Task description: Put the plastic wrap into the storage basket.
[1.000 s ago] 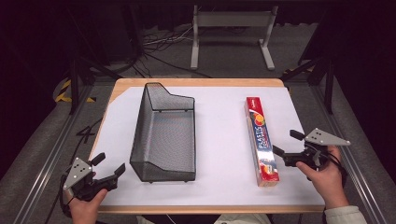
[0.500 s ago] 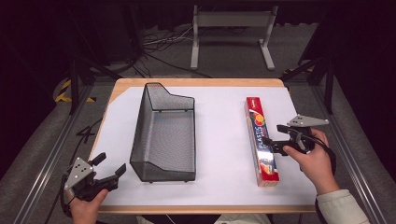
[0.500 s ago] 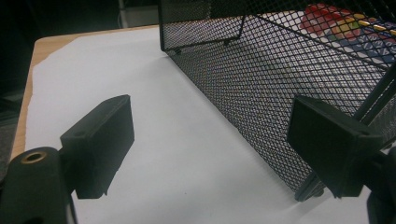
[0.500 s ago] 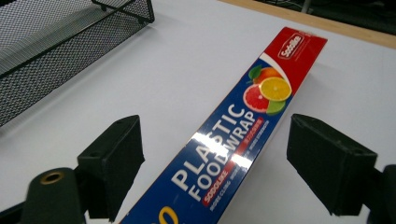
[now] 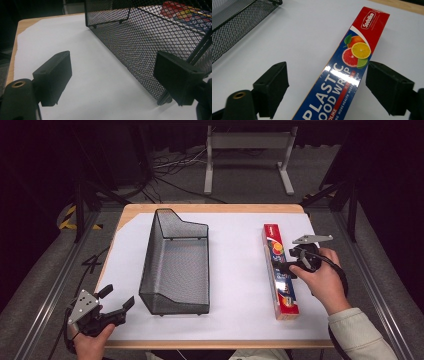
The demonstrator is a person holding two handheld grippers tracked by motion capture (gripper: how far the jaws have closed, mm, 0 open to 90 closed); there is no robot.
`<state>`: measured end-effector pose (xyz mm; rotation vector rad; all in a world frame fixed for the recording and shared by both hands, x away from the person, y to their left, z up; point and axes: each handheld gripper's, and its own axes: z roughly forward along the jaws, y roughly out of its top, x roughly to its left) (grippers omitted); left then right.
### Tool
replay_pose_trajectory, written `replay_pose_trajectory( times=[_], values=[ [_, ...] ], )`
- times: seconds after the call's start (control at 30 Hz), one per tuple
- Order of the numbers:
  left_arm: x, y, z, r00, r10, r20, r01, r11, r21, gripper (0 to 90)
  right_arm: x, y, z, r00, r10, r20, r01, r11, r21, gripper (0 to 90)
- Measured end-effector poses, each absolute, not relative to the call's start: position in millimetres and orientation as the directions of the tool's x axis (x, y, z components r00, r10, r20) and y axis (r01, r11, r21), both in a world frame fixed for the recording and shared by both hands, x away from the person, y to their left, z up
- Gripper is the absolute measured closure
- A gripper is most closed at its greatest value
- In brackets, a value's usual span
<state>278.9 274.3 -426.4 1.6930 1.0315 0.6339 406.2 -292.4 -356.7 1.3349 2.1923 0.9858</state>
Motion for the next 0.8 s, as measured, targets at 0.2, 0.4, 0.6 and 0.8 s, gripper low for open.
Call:
replay_pose_trajectory(
  times=[0.2,0.4,0.6,0.8],
  values=[
    [278.7,274.3,-426.6,0.496,0.866,-0.063,0.333,-0.123,0.935,15.9,417.8,-285.8,-367.8,-0.354,0.933,0.067,0.703,0.218,0.676,15.7],
    [279.5,273.2,-426.7,0.507,0.860,-0.054,0.329,-0.136,0.934,15.3,427.0,-281.7,-378.3,-0.275,0.959,0.068,0.747,0.169,0.643,15.8],
    [280.1,272.6,-426.6,0.507,0.860,-0.053,0.329,-0.137,0.934,15.3,435.7,-274.6,-384.7,-0.218,0.973,0.072,0.795,0.135,0.592,16.1],
    [280.6,272.8,-427.1,0.506,0.861,-0.055,0.332,-0.135,0.934,15.3,437.8,-267.3,-396.1,-0.164,0.985,0.047,0.845,0.116,0.522,18.1]
  ],
)
